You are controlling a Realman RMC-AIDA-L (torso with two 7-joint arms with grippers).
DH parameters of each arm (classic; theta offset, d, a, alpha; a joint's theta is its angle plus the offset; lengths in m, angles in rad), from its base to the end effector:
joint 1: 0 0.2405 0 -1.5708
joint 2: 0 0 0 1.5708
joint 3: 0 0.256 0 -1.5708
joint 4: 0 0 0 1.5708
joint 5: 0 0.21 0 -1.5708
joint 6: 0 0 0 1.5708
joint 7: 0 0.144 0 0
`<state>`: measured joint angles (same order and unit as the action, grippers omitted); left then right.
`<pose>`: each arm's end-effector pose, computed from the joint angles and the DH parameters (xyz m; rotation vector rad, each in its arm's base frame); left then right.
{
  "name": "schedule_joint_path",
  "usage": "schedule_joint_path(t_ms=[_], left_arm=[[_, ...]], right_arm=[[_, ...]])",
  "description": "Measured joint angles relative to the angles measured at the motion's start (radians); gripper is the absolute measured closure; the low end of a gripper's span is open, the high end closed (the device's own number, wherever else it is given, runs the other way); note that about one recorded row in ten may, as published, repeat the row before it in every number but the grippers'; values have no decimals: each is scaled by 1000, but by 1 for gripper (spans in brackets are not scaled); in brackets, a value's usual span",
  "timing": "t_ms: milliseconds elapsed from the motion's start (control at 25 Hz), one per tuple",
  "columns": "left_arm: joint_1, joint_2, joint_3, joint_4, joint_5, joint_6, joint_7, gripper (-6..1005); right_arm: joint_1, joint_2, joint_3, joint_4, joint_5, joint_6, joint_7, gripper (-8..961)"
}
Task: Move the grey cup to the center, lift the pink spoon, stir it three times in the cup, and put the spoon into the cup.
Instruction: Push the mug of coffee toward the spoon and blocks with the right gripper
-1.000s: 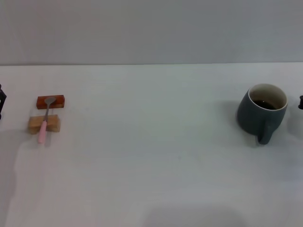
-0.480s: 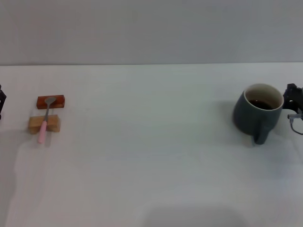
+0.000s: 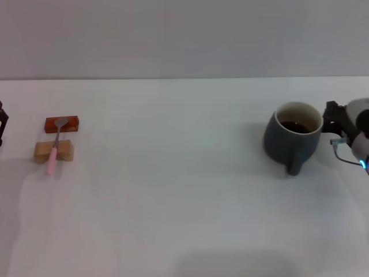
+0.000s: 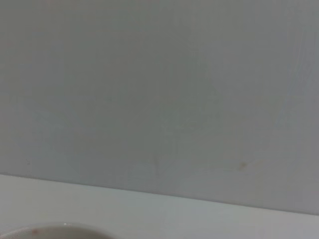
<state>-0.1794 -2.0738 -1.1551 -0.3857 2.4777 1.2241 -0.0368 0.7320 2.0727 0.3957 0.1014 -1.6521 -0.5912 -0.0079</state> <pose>-0.3535 0.2808 0.0182 -1.3492 -0.5229 -0.6901 0.3186 0.4061 -0.0453 -1.7458 0.7416 0.2679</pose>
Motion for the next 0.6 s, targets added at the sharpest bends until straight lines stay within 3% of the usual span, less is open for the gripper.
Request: schedule_joint_path(t_ms=[600], left_arm=[[-2,0,0,1,-2,0,0,218]], right_arm=[[60,4,-1,99,-78,41,-7,955]])
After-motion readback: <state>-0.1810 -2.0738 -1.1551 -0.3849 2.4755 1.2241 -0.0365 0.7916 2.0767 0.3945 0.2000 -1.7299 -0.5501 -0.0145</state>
